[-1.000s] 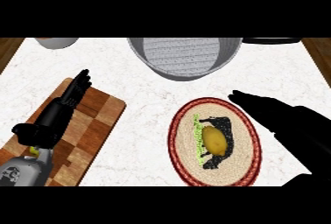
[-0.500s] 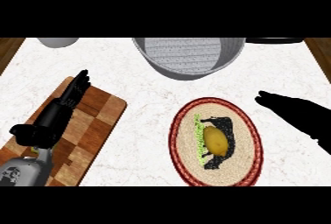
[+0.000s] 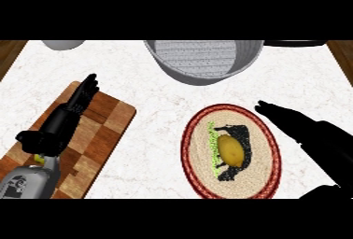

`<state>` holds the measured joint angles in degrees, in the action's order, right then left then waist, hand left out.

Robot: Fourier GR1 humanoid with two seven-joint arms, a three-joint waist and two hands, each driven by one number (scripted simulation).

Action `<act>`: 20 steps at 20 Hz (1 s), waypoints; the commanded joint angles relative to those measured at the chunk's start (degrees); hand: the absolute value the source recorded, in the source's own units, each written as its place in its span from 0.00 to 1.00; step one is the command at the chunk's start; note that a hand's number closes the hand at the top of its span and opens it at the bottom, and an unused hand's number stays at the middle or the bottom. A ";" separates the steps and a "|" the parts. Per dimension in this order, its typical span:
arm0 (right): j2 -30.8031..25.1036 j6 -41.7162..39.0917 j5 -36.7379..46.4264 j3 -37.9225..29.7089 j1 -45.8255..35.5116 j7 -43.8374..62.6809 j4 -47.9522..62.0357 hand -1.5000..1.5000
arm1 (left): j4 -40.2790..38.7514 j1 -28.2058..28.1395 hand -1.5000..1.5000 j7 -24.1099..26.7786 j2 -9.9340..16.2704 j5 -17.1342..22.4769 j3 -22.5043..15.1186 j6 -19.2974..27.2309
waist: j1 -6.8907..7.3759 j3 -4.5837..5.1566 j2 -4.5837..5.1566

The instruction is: Pick the lemon from the placemat and place it in the basket

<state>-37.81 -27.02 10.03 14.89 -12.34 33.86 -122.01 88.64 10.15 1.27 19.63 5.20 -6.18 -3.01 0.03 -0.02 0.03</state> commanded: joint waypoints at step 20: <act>16.29 6.21 24.97 3.66 10.60 -22.79 9.40 0.00 | 4.28 -1.83 0.50 -3.22 -4.89 -4.46 4.51 -4.66 | -0.21 0.02 -0.10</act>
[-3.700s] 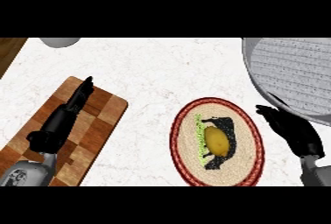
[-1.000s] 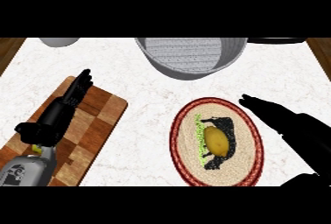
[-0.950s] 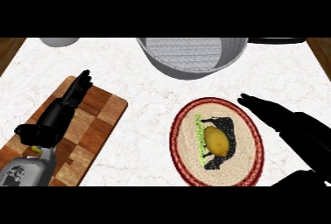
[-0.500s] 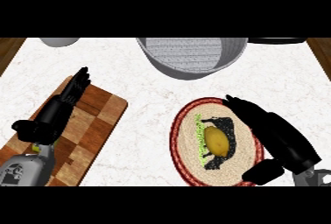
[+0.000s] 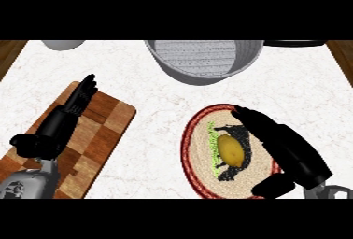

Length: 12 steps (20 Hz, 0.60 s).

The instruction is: Pick the lemon from the placemat and place it in the basket

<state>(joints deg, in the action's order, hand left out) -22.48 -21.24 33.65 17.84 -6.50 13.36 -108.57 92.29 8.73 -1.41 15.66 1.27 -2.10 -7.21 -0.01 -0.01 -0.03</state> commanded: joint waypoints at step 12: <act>5.95 -2.95 10.74 0.52 -0.36 -1.62 4.61 0.00 | -6.14 4.00 0.50 1.82 -2.02 -2.75 4.31 -3.12 | -0.05 0.01 0.06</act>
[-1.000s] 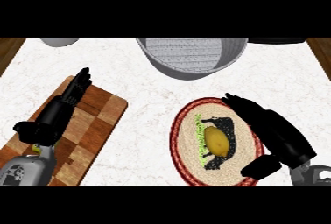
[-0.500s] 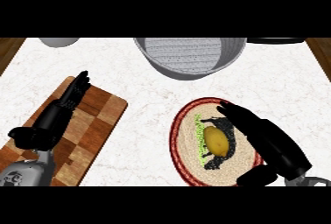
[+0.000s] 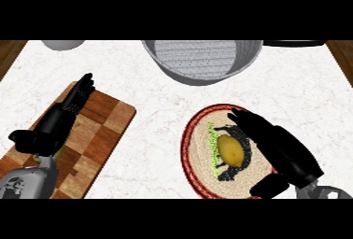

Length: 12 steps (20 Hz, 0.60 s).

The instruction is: Pick the lemon from the placemat and place it in the basket

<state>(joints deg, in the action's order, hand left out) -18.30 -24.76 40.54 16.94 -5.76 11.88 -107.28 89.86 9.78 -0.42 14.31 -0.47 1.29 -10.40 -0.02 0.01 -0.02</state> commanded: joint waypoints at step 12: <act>7.96 1.68 10.87 1.57 -4.50 -1.47 12.15 0.00 | -1.88 0.93 0.50 1.11 -3.51 -3.14 0.85 -0.65 | 0.11 0.00 0.06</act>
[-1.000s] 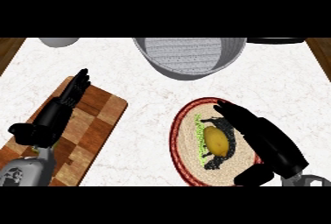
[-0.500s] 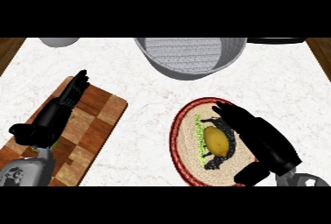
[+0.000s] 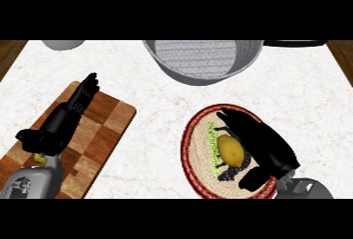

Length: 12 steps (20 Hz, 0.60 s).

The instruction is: Pick the lemon from the placemat and place it in the basket

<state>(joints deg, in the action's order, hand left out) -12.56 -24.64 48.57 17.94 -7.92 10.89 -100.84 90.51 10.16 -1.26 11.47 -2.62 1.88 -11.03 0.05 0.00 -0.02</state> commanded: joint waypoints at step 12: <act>1.11 0.50 4.75 -3.18 0.25 -5.76 8.99 0.00 | 0.14 -1.26 0.50 1.82 -1.07 -1.62 1.53 -1.69 | -0.05 0.00 0.00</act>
<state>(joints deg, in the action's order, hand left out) -10.31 -22.69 54.19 17.19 -7.94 7.77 -92.47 91.07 9.84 -1.24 10.62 -3.40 3.12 -12.40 0.04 -0.01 -0.01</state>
